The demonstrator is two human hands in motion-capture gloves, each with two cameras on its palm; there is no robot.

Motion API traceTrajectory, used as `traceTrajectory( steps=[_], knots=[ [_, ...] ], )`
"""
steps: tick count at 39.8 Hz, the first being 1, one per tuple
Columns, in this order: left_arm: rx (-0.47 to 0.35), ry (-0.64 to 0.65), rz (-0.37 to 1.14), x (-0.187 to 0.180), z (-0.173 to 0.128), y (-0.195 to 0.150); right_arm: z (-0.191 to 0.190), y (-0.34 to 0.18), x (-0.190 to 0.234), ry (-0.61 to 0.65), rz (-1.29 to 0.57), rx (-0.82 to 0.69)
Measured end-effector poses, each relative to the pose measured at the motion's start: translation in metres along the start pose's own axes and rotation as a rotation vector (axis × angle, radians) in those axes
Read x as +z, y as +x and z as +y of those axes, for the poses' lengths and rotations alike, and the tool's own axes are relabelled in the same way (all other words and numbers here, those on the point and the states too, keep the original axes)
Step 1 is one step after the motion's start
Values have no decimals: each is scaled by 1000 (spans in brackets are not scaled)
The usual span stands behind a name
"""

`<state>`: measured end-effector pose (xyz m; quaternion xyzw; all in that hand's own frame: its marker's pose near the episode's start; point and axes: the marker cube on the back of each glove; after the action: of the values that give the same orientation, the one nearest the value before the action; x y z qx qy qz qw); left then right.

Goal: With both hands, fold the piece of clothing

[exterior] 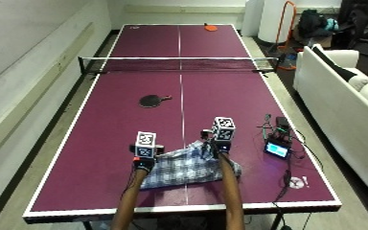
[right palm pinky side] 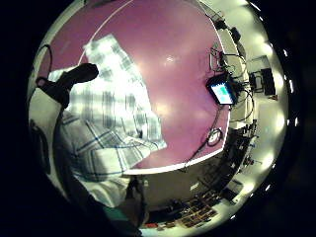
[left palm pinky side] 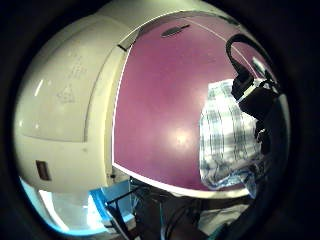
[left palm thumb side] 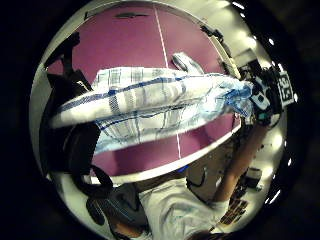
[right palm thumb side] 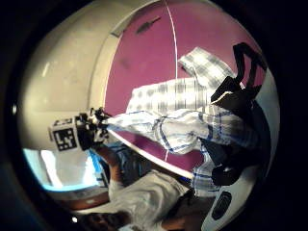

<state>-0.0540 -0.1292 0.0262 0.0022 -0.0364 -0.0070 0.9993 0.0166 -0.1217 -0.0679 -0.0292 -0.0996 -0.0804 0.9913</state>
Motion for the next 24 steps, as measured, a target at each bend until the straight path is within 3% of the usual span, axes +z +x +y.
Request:
traceTrajectory(
  steps=[4,8,11,14,19,24],
  knots=[
    [-42,29,-44,1,-18,2,-31,5,17,-13,39,77],
    [-74,78,-41,-21,-9,8,-57,10,32,16,93,95],
    [-89,60,-38,-15,-11,11,-69,12,42,7,115,110],
    [-98,46,-34,-5,-14,12,-84,15,45,100,112,104],
    [-134,122,-34,0,-14,8,-69,21,41,150,30,146],
    [-158,395,-91,-3,-17,-8,-27,71,33,369,-30,322]
  ],
)
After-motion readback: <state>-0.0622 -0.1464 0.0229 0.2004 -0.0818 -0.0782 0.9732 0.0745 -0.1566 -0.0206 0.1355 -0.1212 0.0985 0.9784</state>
